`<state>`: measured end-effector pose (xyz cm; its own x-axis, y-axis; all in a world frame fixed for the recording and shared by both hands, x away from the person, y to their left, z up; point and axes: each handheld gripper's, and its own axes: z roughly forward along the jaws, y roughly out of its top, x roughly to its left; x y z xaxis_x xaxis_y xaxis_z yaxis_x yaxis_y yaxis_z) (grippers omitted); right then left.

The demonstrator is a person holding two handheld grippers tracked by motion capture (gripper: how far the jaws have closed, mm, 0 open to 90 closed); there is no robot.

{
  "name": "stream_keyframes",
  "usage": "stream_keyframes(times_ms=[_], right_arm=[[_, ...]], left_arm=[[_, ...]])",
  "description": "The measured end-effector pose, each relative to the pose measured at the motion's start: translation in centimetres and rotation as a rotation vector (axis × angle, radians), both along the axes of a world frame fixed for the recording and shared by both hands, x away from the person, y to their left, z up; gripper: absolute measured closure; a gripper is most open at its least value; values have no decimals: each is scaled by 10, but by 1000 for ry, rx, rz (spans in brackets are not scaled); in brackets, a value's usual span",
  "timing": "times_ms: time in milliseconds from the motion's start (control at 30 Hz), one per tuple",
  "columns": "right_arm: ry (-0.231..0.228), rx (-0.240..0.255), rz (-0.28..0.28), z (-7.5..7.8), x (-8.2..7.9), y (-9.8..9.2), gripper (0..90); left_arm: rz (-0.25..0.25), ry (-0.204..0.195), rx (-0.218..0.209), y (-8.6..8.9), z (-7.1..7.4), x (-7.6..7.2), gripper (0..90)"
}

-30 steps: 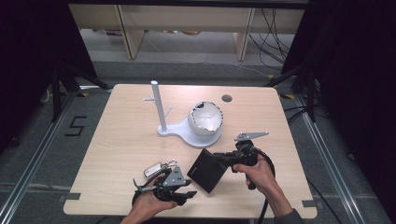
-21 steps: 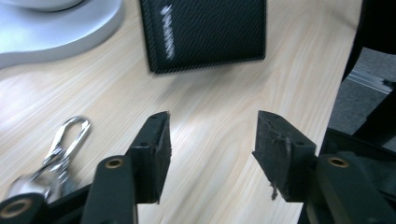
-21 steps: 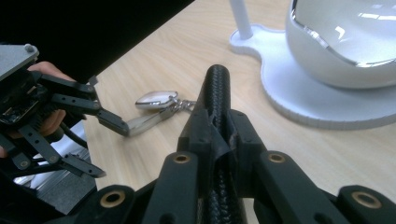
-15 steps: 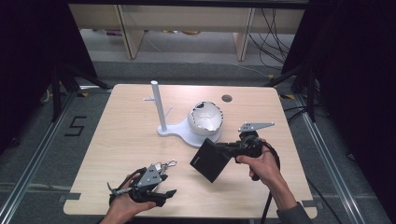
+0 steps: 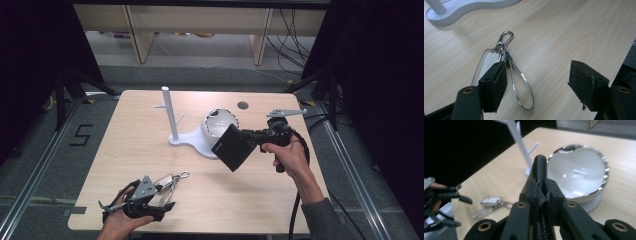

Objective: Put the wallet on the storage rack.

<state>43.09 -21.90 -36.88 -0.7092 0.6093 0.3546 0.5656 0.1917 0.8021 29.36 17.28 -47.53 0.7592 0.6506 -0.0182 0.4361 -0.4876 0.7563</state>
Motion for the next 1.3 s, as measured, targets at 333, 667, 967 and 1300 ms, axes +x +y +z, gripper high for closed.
stream_keyframes(times_ms=[333, 667, 967, 1300], right_arm=[[-23, -1, -99, 23, 30, -12, 825], [-24, -12, -162, 24, 57, -10, 825], [-18, -49, -212, 25, 79, -4, 825], [8, -80, -254, 22, 98, 10, 825]], left_arm=[[6, 8, 4, 3, -3, 1, 291], [17, 6, 16, 6, -3, 2, 295], [35, 16, -3, 11, -3, 2, 275], [41, 22, 1, 12, -4, 2, 269]])
